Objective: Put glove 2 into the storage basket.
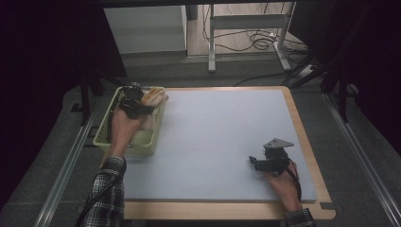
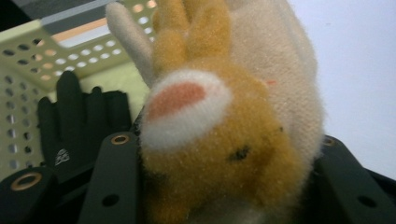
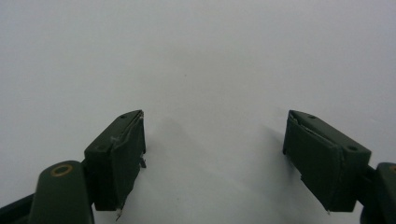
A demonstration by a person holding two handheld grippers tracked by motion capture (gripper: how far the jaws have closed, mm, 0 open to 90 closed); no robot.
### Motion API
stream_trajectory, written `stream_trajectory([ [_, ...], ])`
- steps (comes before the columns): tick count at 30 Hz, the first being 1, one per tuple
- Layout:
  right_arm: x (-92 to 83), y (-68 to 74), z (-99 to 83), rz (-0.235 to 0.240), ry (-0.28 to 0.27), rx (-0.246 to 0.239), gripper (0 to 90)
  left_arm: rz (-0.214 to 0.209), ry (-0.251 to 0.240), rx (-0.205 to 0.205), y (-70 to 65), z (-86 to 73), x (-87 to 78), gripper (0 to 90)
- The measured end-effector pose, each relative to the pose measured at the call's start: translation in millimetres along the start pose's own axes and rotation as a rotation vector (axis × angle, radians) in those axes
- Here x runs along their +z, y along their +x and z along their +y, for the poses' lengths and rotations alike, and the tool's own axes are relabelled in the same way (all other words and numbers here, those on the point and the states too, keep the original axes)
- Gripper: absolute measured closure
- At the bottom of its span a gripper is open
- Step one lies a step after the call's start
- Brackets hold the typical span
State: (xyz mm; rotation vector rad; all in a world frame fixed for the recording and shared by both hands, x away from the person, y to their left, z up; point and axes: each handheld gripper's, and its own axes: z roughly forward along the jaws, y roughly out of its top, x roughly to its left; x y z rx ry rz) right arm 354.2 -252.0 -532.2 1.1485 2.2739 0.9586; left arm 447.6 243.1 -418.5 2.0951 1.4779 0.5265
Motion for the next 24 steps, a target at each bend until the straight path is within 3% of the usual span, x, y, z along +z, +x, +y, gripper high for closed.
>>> stream_trajectory([
  [9, 0.0, 0.0, 0.0, 0.000, 0.000, 0.000, 20.8, 0.028, 0.018, -0.024, 21.8, -8.8, 9.0, 50.0],
  [13, 0.0, 0.1, 0.0, 0.000, 0.000, 0.000, 20.8, 0.047, 0.037, -0.018, 27.5, -12.9, 23.0, 49.7],
  [19, 0.0, 0.0, 0.0, 0.000, 0.000, 0.000, 20.8, 0.060, 0.062, -0.010, 26.8, -14.4, 42.0, 49.3],
  [24, 0.0, 0.0, 0.0, 0.000, -0.001, 0.000, 20.8, 0.079, 0.123, 0.010, 21.4, -12.3, 68.0, 48.8],
])
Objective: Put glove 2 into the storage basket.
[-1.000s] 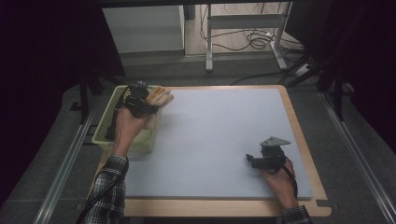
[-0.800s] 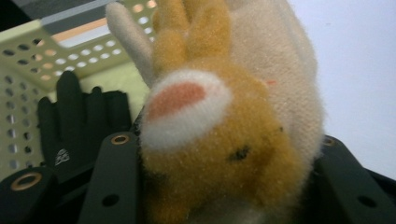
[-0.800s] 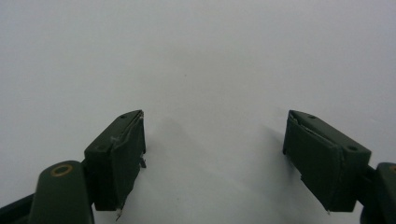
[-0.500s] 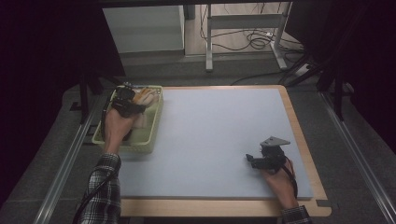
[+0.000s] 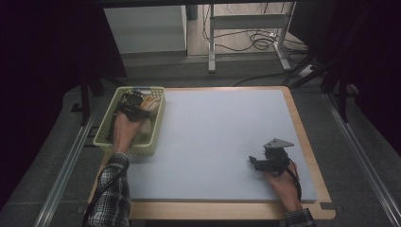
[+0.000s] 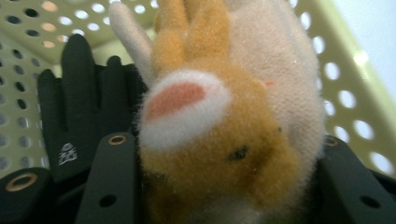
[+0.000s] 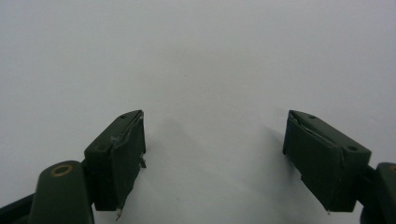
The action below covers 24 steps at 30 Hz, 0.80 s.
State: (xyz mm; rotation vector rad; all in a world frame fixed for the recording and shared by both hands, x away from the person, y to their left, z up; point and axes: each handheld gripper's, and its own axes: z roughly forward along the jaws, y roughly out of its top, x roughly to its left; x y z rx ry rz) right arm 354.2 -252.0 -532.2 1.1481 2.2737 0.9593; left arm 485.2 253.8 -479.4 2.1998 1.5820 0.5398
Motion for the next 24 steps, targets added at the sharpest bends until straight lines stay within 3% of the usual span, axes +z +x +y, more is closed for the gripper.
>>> stream_trajectory([
  [4, 0.0, 0.0, 0.0, 0.000, 0.000, 0.000, 20.8, 0.010, 0.030, 0.001, -1.3, 3.1, 10.6, 48.6],
  [11, 0.0, 0.0, -0.1, 0.000, 0.000, 0.000, 20.8, -0.017, 0.078, -0.005, -9.0, 10.9, 27.4, 47.5],
  [13, 0.0, 0.0, -0.1, 0.000, 0.000, 0.001, 20.8, -0.023, 0.105, -0.032, -9.9, 11.2, 33.7, 46.8],
  [17, 0.0, 0.0, -0.1, 0.000, 0.000, 0.000, 20.8, -0.051, 0.135, -0.089, -3.2, 7.1, 41.5, 37.8],
  [23, 0.0, 0.0, -0.1, 0.000, 0.000, 0.000, 20.7, -0.054, 0.137, -0.105, 2.1, 4.9, 38.6, 22.8],
  [24, 0.0, 0.0, -0.1, 0.000, 0.000, 0.000, 20.8, -0.076, 0.125, -0.113, 4.8, 3.9, 34.3, 20.7],
])
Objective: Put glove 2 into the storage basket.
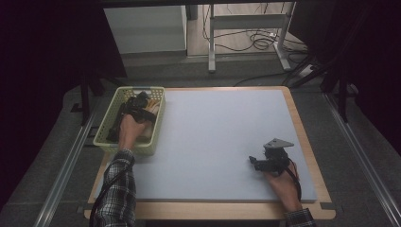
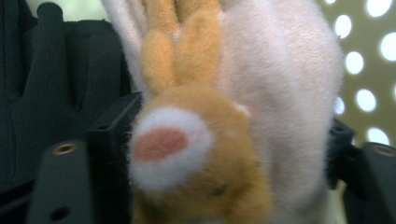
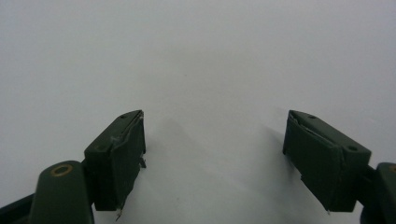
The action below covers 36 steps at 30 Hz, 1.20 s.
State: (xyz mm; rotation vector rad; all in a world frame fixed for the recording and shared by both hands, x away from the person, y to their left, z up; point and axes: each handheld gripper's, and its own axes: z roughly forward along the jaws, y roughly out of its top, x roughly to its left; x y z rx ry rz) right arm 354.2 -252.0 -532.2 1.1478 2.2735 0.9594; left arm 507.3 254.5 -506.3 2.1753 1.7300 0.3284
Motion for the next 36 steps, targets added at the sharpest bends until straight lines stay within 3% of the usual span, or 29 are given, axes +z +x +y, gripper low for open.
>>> stream_trajectory([
  [1, 0.0, 0.0, 0.0, 0.000, 0.000, 0.000, 20.8, 0.000, 0.000, 0.000, 0.0, 0.0, 0.0, 18.0],
  [2, 0.0, 0.0, 0.0, 0.000, 0.000, 0.000, 20.8, -0.047, -0.023, 0.002, 2.6, -1.0, -6.9, 12.4],
  [3, 0.0, 0.0, 0.0, 0.000, 0.000, 0.000, 20.8, -0.056, -0.034, 0.004, 2.4, -1.0, -11.0, 9.9],
  [10, 0.0, 0.1, 0.0, -0.001, 0.000, 0.000, 20.7, -0.029, -0.086, 0.053, -3.6, 2.5, -41.6, 9.5],
  [15, 0.0, 0.1, 0.0, 0.000, 0.000, 0.000, 20.8, 0.001, -0.130, 0.060, 0.6, 0.9, -61.5, 13.3],
  [20, 0.0, 0.1, 0.0, -0.001, 0.000, 0.000, 20.8, 0.026, -0.153, 0.063, 10.7, -6.0, -70.5, 23.4],
  [23, 0.0, 0.1, 0.0, -0.001, 0.000, 0.000, 20.8, 0.035, -0.155, 0.059, 15.5, -9.9, -70.0, 34.2],
  [29, 0.0, 0.1, 0.0, -0.001, 0.000, -0.001, 20.8, 0.030, -0.146, 0.015, 31.9, -21.3, -56.9, 54.9],
  [36, 0.1, 0.1, 0.0, -0.001, -0.001, -0.001, 20.8, 0.026, -0.109, 0.010, 34.8, -26.2, -39.3, 74.2],
])
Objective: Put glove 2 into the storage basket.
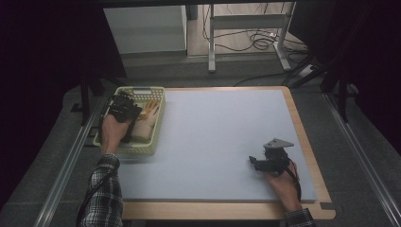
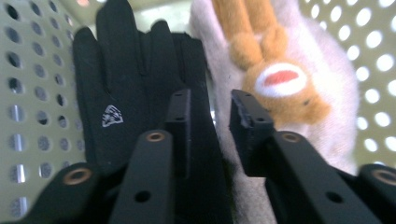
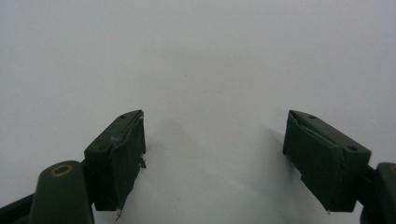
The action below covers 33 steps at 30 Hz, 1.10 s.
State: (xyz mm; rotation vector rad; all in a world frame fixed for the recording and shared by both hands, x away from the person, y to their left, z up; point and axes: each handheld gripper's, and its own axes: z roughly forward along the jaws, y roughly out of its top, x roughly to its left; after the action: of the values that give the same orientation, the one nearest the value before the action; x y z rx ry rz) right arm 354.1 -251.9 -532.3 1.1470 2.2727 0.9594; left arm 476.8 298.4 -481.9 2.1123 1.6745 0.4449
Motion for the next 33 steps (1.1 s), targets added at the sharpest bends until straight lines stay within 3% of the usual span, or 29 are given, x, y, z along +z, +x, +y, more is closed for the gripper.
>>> stream_trajectory([
  [12, 0.0, 0.0, 0.0, 0.000, 0.000, 0.000, 20.8, 0.003, 0.047, 0.034, -16.4, 7.9, 20.4, 81.5],
  [22, 0.0, 0.0, 0.0, 0.000, 0.000, 0.000, 20.8, -0.030, 0.049, 0.021, -18.3, 9.2, 23.4, 85.5],
  [29, 0.0, 0.0, 0.0, 0.000, 0.000, 0.000, 20.8, 0.090, 0.142, 0.056, -14.0, 8.8, 36.6, 83.7],
  [32, 0.0, 0.0, 0.0, 0.000, 0.000, 0.000, 20.7, 0.147, 0.163, 0.067, -14.5, 10.3, 39.8, 84.9],
  [33, 0.0, 0.0, 0.0, 0.000, 0.000, 0.000, 20.7, 0.147, 0.163, 0.067, -14.5, 10.3, 39.8, 85.0],
])
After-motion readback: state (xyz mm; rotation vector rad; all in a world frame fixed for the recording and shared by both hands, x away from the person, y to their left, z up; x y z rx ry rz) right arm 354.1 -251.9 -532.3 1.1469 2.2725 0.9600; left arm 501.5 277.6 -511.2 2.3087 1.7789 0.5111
